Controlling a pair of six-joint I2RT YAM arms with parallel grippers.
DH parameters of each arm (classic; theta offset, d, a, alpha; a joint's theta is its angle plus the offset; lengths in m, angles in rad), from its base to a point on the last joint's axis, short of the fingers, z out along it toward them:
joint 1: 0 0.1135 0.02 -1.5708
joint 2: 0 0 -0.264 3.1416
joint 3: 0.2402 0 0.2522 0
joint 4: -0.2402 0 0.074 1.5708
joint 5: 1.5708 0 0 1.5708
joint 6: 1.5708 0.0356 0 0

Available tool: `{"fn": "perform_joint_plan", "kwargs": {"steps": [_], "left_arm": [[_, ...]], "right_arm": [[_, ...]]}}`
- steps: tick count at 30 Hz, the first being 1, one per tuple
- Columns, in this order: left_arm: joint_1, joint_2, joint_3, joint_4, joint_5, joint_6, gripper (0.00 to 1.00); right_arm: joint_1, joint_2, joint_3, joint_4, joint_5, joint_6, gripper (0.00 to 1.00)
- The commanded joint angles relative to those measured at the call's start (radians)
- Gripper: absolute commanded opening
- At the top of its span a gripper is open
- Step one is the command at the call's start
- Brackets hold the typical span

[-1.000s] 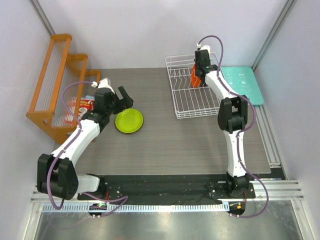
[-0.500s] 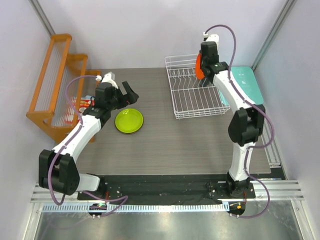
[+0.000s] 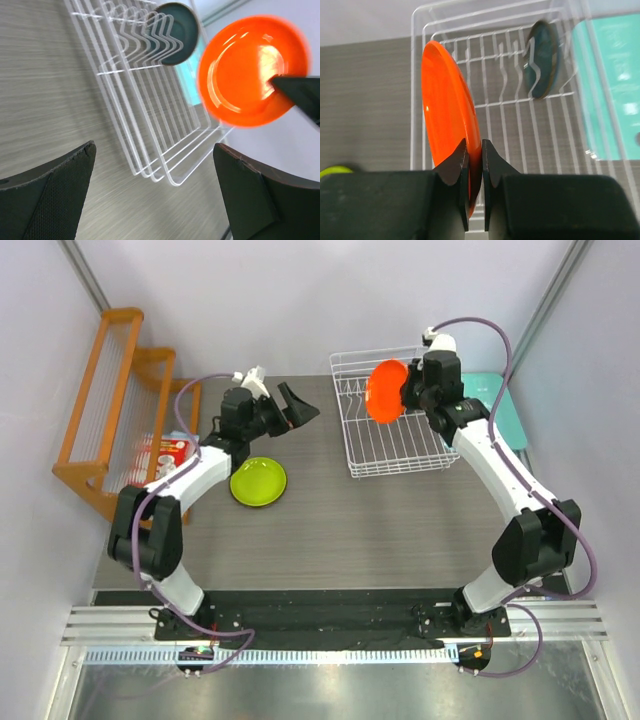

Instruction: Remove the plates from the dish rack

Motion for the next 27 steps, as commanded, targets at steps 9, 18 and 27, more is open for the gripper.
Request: {"fn": "perform_joint_plan", "kwargs": {"steps": [9,18,27], "left_arm": [[-0.042,0.214,0.076,0.567,0.194,-0.318,0.99],[-0.068,0.233,0.05,0.618,0.178,-0.323,0.81],[-0.066,0.196,-0.033,0.644,0.152,-0.319,0.35]], "right_arm": [[-0.001,-0.12,-0.237,0.302,-0.419,0.348,0.01],[-0.002,-0.117,-0.338,0.474,-0.52,0.473,0.01],[-0.002,-0.116,-0.38,0.56,-0.547,0.527,0.01]]}}
